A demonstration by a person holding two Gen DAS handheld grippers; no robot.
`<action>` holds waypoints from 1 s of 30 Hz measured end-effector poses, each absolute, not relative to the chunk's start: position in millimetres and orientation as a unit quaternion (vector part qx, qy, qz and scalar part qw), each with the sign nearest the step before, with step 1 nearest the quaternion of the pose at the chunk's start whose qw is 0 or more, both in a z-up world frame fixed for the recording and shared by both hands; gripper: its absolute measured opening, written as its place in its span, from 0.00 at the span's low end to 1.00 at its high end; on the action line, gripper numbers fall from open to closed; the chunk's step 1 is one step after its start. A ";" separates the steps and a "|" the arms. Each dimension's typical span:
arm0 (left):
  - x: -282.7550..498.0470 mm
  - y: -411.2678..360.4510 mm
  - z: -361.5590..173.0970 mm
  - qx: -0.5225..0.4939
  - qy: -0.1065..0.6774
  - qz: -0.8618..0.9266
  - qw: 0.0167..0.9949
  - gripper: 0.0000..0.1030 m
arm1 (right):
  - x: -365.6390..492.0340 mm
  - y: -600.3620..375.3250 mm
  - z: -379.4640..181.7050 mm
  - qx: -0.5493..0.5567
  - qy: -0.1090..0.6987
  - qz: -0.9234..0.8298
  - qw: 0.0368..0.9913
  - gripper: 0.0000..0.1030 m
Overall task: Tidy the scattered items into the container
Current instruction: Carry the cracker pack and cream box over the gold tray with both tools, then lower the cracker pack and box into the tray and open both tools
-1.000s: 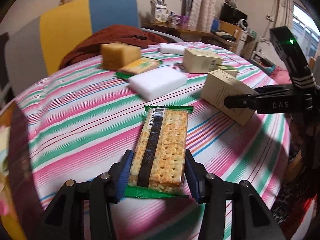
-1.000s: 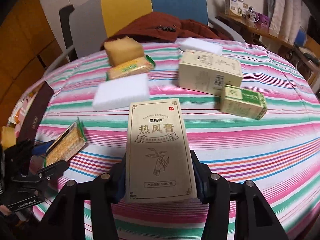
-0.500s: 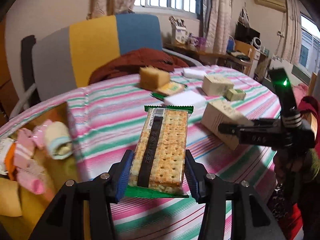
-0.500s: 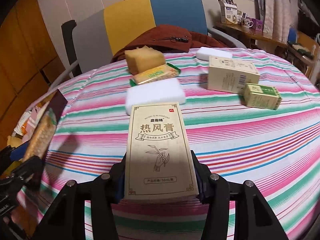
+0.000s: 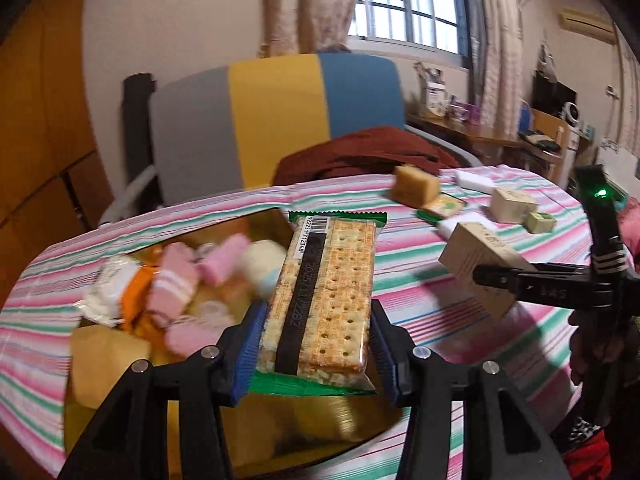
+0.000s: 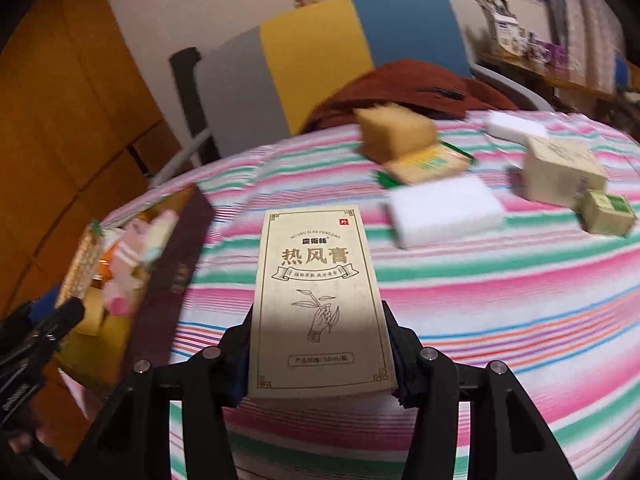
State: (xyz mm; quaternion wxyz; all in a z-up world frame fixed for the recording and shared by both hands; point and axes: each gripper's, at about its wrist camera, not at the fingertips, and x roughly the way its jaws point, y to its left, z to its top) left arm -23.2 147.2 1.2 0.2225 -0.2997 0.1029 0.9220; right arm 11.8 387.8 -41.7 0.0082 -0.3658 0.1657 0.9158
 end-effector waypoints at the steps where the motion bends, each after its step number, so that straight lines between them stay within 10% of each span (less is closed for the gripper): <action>1: -24.6 140.0 1.5 -0.298 0.101 0.925 0.214 0.49 | 10.5 379.9 -38.6 -0.362 0.164 0.918 0.000 0.52; 30: -48.3 48.3 -38.2 -0.341 0.083 0.929 0.117 0.49 | -41.1 218.0 -16.7 -0.361 0.089 0.917 -0.146 0.52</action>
